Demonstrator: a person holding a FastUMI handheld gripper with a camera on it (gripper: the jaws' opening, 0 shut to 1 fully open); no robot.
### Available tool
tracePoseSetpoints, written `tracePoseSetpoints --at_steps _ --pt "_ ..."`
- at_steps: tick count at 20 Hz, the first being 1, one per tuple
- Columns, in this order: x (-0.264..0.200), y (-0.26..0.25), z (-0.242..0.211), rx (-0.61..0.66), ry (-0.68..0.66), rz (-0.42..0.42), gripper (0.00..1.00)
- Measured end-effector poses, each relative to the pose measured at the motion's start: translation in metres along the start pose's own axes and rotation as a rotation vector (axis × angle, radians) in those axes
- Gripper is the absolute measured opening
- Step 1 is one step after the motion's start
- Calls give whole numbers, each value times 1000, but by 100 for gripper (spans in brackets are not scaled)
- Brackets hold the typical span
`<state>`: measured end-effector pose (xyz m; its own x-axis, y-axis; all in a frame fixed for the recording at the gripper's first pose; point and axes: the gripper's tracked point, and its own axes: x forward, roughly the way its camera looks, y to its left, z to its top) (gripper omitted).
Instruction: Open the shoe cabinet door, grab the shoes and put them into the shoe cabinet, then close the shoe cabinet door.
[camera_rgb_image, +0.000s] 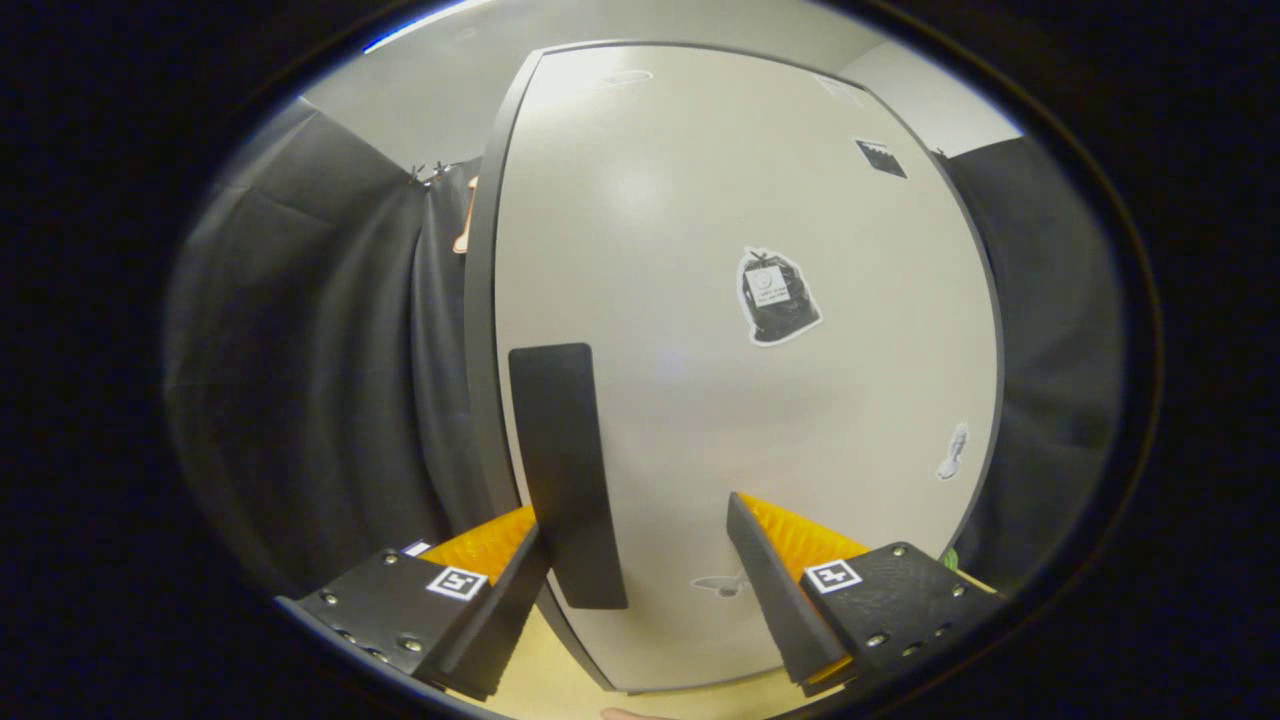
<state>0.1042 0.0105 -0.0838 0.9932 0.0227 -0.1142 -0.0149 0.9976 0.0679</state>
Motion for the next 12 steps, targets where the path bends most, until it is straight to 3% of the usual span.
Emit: tracePoseSetpoints --at_steps 7,12 --pt "-29 -1 7 24 -18 38 99" --pt "-51 -24 20 13 -37 19 100"
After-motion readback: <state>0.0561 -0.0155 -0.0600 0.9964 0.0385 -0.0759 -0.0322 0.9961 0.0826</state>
